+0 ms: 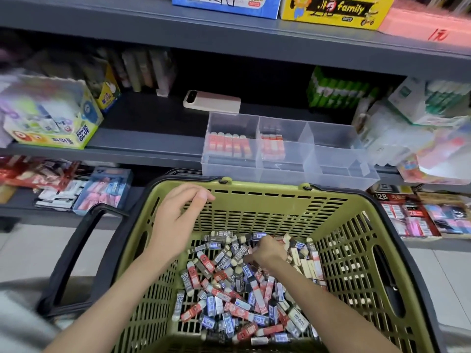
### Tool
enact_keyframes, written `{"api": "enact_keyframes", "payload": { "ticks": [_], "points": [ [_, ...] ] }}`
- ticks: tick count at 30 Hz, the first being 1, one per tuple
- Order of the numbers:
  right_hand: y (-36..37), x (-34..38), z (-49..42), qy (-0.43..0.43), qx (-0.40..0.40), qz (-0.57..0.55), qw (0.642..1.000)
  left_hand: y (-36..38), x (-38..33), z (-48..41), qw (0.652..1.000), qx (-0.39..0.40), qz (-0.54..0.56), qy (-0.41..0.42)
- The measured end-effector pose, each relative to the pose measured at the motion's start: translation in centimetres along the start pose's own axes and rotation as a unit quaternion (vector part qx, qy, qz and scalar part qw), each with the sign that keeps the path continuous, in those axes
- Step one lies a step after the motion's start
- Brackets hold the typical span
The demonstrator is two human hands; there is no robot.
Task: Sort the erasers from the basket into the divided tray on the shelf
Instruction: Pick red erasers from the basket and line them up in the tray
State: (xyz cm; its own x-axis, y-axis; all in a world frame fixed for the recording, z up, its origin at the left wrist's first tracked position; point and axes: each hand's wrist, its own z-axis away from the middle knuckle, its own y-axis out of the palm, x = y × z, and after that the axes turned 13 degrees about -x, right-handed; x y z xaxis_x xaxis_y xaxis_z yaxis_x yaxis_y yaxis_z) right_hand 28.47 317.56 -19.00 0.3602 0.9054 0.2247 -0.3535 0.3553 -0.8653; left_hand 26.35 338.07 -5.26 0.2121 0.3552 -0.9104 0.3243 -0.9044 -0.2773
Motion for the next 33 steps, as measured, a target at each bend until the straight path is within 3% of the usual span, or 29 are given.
{"api": "enact_keyframes", "payload": {
  "ticks": [7,10,12,14,17,20,21,22,23,24,25,28,31,33],
  "points": [
    [-1.6,-2.0,1.4,-0.119,-0.02,-0.071,0.99,0.5,0.5,0.2,0.996,0.026,0.028,-0.078],
    [-4.7,-1.3,3.2,-0.105,0.004,-0.243,0.964,1.4,0.2,1.0,0.977,0.091,0.029,-0.19],
    [-7.4,-0.3,4.9,-0.11,0.034,-0.351,0.929,2.4,-0.1,1.7,0.943,0.172,0.053,-0.28],
    [-9.3,0.9,6.4,-0.132,0.09,-0.414,0.896,3.7,-0.4,2.7,0.886,0.252,0.116,-0.372],
    [-10.9,1.7,8.2,-0.167,0.161,-0.424,0.875,5.0,-0.8,3.9,0.796,0.294,0.205,-0.487],
    [-11.1,0.6,8.2,-0.135,0.172,-0.49,0.844,4.7,-0.6,4.1,0.779,0.251,0.212,-0.534],
    [-10.6,-0.3,7.7,-0.111,0.136,-0.492,0.853,4.6,-0.4,4.0,0.784,0.231,0.196,-0.541],
    [-9.8,-1.3,7.2,-0.103,0.077,-0.435,0.891,4.4,-0.2,3.9,0.79,0.214,0.181,-0.546],
    [-8.7,-2.4,6.6,-0.118,0.014,-0.299,0.947,4.3,0.0,3.8,0.794,0.198,0.173,-0.549],
    [-7.3,-3.6,6.3,-0.144,-0.013,-0.137,0.98,4.3,0.0,3.6,0.795,0.182,0.172,-0.553],
    [-5.7,-4.6,6.0,-0.169,-0.007,-0.003,0.986,4.3,0.1,3.5,0.794,0.169,0.179,-0.556],
    [-2.0,-6.4,5.6,-0.272,-0.002,0.187,0.944,4.2,-0.2,3.0,0.795,0.165,0.203,-0.547],
    [-0.7,-6.7,4.8,-0.333,-0.024,0.275,0.902,4.0,-0.5,2.7,0.797,0.174,0.227,-0.531],
    [-0.5,-6.7,4.4,-0.345,-0.02,0.282,0.895,3.9,-0.6,2.5,0.793,0.173,0.246,-0.53]
  ]
}}
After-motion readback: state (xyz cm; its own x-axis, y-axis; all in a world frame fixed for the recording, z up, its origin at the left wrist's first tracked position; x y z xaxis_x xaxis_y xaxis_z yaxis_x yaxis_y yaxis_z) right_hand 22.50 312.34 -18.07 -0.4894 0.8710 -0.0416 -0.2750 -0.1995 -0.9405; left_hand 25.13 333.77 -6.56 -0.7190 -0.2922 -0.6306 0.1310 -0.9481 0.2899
